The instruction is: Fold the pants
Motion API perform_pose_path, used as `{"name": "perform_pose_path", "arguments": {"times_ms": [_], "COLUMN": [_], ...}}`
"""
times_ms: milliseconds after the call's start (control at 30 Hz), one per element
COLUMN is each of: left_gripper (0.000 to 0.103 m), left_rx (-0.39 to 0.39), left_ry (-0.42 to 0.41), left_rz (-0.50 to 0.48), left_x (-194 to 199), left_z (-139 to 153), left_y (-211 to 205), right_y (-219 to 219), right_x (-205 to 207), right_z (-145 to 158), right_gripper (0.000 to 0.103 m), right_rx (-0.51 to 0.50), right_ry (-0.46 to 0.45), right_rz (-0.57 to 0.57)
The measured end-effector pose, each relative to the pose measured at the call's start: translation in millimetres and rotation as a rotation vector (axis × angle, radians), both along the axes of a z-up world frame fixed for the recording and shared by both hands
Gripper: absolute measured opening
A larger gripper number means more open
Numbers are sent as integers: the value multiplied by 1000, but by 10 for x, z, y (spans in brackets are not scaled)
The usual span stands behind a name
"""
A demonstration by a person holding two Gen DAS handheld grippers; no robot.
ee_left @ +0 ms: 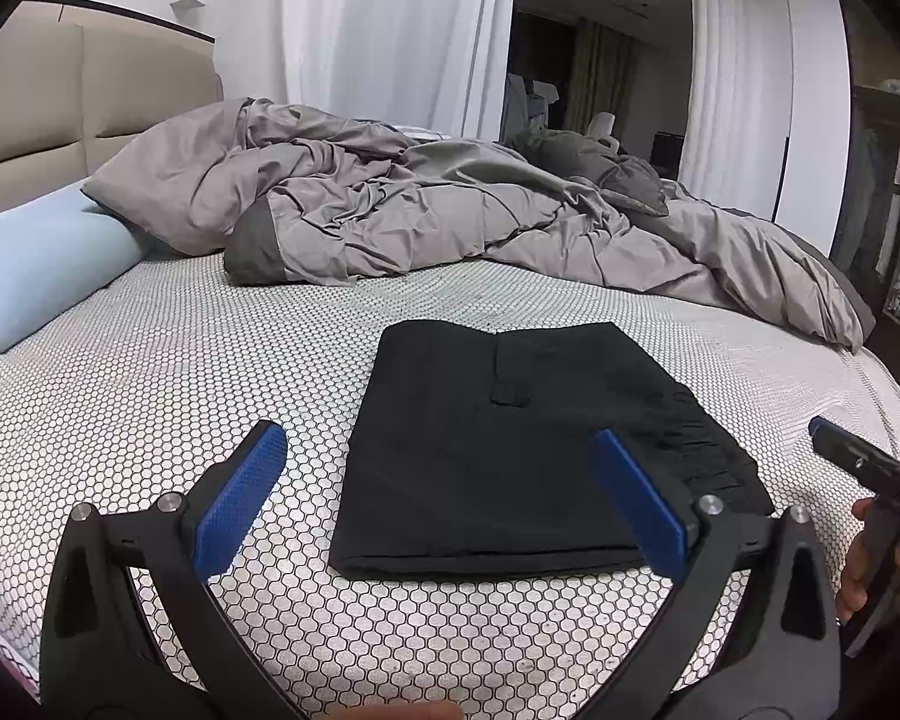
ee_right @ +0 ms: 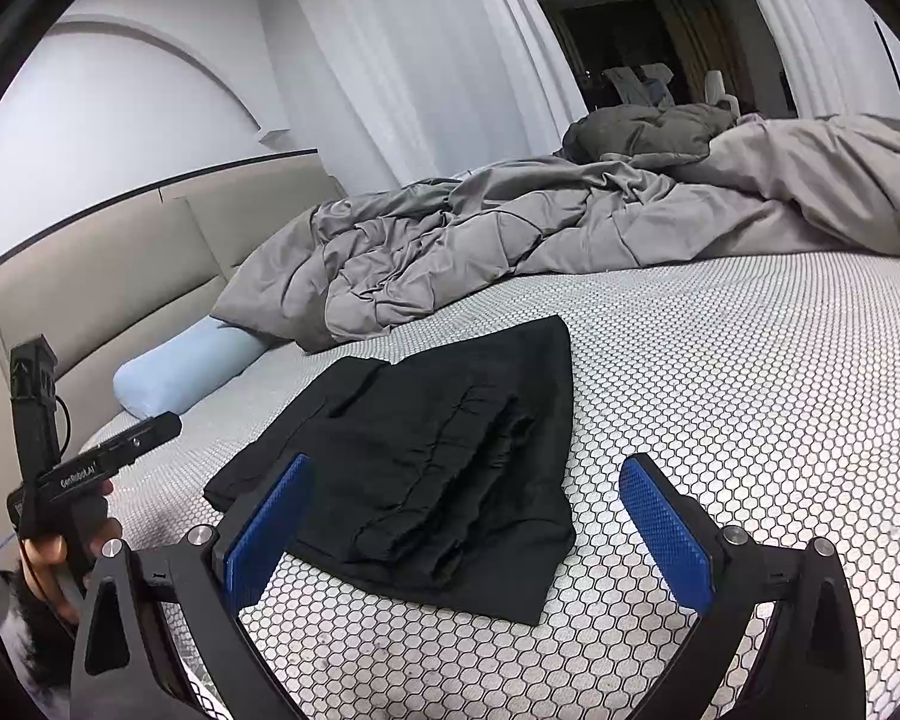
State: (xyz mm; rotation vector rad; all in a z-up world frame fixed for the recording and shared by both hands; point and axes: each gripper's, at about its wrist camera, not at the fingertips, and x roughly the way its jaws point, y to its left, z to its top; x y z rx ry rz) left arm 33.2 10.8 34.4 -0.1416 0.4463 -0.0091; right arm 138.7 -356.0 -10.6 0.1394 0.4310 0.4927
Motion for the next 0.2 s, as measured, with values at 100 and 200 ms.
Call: {"name": "perform_pose_path", "arguments": {"times_ms": [100, 200], "left_gripper": [102, 102], "left_rx": [-2, -2], "left_ry": [-6, -6], "left_rz": [-6, -8], "left_x": [-3, -22], "left_z": [16, 17], "left_y": [7, -1], "right_y": [46, 73], "right_x": [5, 10], "right_z": [4, 10], "right_gripper": [103, 103], "right_rx": [-28, -36], "right_ry": [5, 5], "right_rz": [6, 15]}}
